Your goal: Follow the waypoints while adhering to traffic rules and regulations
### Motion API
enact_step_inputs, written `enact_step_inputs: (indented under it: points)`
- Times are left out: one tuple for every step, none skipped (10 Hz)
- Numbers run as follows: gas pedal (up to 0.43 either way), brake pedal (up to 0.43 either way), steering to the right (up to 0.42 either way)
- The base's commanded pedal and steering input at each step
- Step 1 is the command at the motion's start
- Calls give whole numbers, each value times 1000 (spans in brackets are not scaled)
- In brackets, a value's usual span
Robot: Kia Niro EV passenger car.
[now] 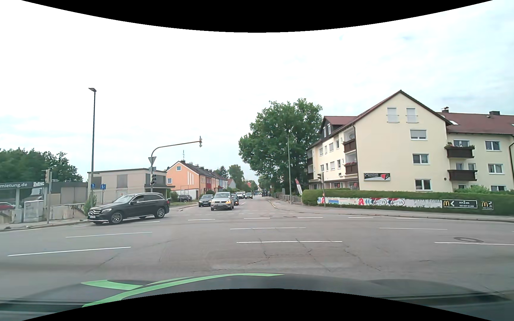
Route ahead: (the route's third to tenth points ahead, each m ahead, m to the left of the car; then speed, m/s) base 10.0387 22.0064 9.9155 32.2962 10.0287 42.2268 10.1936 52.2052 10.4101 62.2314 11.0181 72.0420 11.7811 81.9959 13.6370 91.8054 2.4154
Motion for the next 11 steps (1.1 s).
enact_step_inputs:
  points:
    - [0,171,-138]
    - [0,201,-148]
    - [0,238,-158]
    - [0,244,-161]
    - [0,238,-160]
    - [0,238,-160]
    - [0,232,-160]
    - [0,238,-160]
    - [0,232,-160]
    - [0,232,-156]
    - [0,232,-146]
